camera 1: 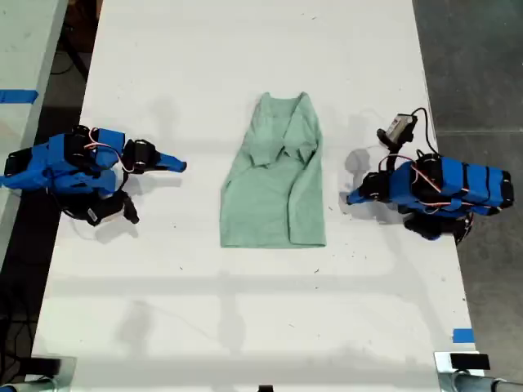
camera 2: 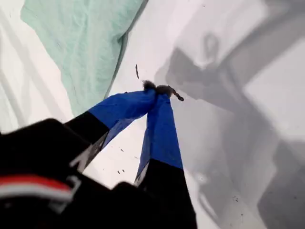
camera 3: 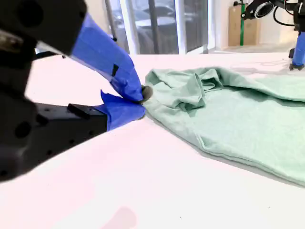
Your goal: Fold t shirt
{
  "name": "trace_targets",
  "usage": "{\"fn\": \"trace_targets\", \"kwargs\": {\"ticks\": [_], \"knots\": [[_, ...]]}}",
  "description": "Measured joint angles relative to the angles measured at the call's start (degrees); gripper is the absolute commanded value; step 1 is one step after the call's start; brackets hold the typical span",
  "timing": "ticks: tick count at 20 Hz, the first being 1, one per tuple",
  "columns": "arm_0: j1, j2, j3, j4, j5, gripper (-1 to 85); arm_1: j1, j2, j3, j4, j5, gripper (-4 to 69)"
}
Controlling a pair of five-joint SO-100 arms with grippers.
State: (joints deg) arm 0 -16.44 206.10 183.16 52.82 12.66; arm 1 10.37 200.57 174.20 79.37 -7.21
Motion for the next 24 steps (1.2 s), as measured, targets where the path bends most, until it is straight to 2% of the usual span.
{"fn": "trace_targets", "kwargs": {"ticks": [14,24], "knots": [[0.00,0.00,0.00,0.00,0.00,0.0,0.35,0.00,0.00,0.00,-1.05,-0.6],[0.00,0.00,0.00,0.00,0.00,0.0,-3.08,0.00,0.00,0.00,-0.79,-0.3]]}}
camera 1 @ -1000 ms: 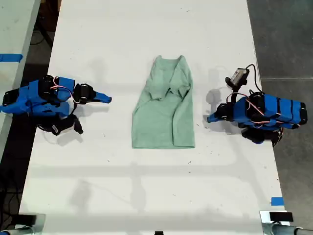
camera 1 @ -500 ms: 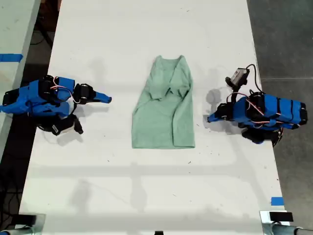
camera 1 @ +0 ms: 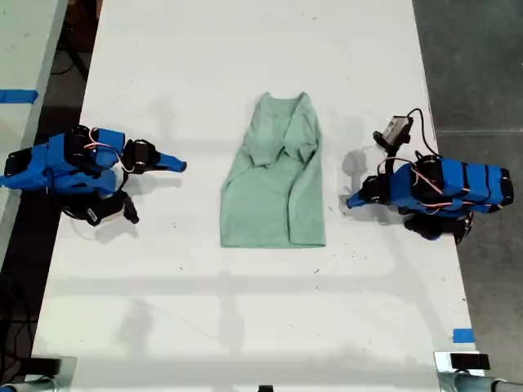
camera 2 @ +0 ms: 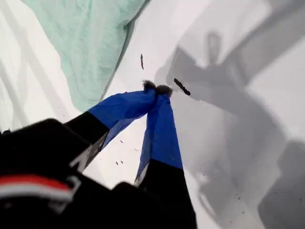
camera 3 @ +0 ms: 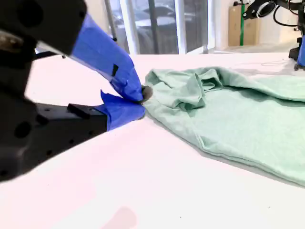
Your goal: Fold t shirt
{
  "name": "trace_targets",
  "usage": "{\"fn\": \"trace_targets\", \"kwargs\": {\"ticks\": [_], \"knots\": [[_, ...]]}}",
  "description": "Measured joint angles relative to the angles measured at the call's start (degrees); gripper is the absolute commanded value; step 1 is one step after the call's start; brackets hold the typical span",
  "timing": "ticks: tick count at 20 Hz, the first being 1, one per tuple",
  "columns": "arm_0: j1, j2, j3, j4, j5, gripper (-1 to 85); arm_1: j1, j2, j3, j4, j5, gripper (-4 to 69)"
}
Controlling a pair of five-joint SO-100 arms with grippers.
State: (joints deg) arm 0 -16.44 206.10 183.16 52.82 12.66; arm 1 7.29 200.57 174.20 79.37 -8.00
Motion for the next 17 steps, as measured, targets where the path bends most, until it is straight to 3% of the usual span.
{"fn": "trace_targets", "kwargs": {"ticks": [13,17], "knots": [[0.00,0.00,0.00,0.00,-0.09,0.0,-0.09,0.00,0.00,0.00,1.93,-0.1],[0.00,0.00,0.00,0.00,-0.35,0.0,-2.90,0.00,0.00,0.00,2.11,6.4]]}}
